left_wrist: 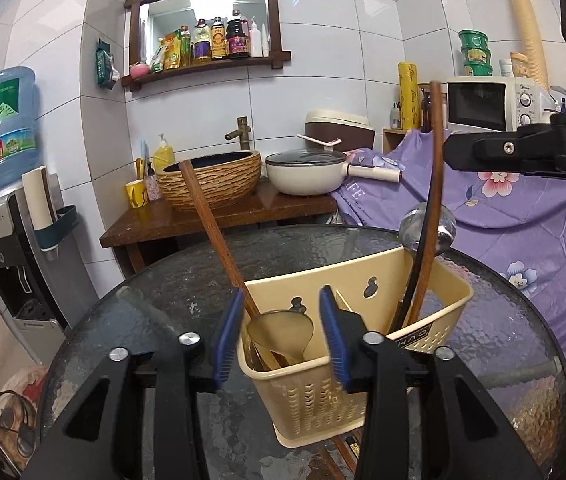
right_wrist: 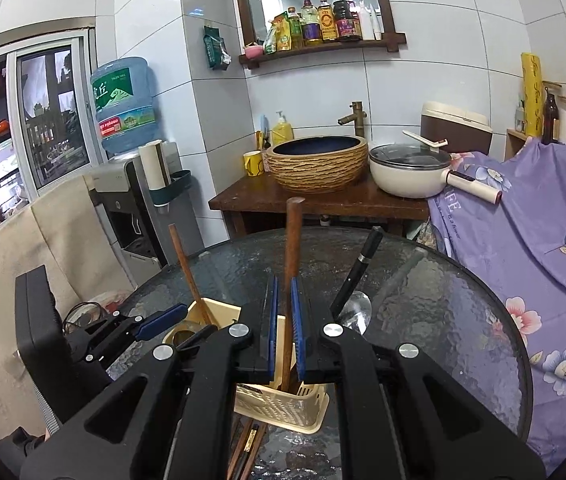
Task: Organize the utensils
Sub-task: 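Lower clear spoon into holder, open left tool while right tool drops chopstick in, then move both tools back down to the remaining brown chopsticks on the table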
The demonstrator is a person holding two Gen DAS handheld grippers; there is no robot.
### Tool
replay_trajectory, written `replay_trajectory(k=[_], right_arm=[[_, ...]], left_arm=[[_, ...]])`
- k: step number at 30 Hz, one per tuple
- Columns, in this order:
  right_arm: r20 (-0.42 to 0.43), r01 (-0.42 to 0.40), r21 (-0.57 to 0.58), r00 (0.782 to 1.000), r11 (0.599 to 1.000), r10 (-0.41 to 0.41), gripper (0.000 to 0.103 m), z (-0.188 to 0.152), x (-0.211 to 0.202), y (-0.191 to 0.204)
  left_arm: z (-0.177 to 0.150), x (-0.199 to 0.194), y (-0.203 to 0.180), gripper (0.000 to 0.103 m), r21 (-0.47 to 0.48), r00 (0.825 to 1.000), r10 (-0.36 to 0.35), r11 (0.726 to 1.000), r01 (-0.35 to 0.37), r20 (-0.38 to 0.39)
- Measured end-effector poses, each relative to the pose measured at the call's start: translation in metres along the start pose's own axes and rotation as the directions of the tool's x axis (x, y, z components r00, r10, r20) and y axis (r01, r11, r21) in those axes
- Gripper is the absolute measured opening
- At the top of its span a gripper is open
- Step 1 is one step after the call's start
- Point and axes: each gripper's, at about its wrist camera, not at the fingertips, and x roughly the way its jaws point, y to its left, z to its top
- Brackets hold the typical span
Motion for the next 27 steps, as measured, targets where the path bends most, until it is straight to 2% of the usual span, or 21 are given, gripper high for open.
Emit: replay_trajectory(k=[1,2,6,8,10,11,15,16,19,23,27], right_arm=[[0.009,0.001,0.000,1.000,1.000,-0.001,0.008,-0.001,-0.001,0.000],[0.015,0.002,-0.005,1.000,1.000,-0.002,0.008,-0.001,-0.003,0.000],[0.062,0.026,-0.049,0.998,0.998,-0.023,0.009,-0.003,-0.016,0.006],[0.083,0.027,-0.047,0.996,0.999,-0.023,0.021,-0.005,-0.024,0.006],[0.111,0.030,-0.026,0.994,0.999,-0.027,0.056,-0.009,-0.035,0.004],[0.126,0.036,-0.012,0.991,0.999,-0.035,0.061,-0.012,-0.041,0.003],[0.145,0.052,-0.038,0.988,0.998,-0.046,0.064,-0.033,-0.059,0.009],[0.147,0.051,-0.044,0.988,0.998,-0.044,0.069,-0.039,-0.063,0.011],[0.128,0.035,-0.058,0.991,0.998,-0.028,0.073,-0.061,-0.070,0.016],[0.016,0.012,-0.089,1.000,0.996,-0.011,0.076,-0.103,-0.058,0.025],[-0.131,0.018,-0.097,0.991,0.995,-0.031,0.076,-0.147,-0.032,0.030]], left_arm=[[0.001,-0.002,0.000,0.065,0.000,1.000,0.005,1.000,-0.005,0.010],[0.001,-0.007,0.000,0.075,0.000,0.999,0.015,1.000,-0.015,0.033],[0.004,-0.026,0.003,0.086,-0.010,0.996,0.018,1.000,-0.018,0.088],[0.002,-0.036,0.004,0.091,-0.019,0.994,0.021,1.000,-0.020,0.103],[-0.003,-0.048,0.006,0.096,-0.033,0.994,0.014,0.999,-0.010,0.105],[-0.005,-0.051,0.007,0.096,-0.039,0.995,0.012,0.999,-0.008,0.103],[-0.021,-0.069,0.010,0.097,-0.057,0.998,0.002,0.998,0.001,0.061],[-0.024,-0.072,0.010,0.097,-0.061,0.999,0.006,0.998,-0.003,0.050],[-0.042,-0.081,0.016,0.097,-0.104,1.000,0.016,0.994,-0.016,0.006],[-0.074,-0.085,0.026,0.096,-0.175,0.996,0.031,0.984,-0.045,-0.081],[-0.106,-0.089,0.035,0.096,-0.224,0.984,0.050,0.971,-0.088,-0.169]])
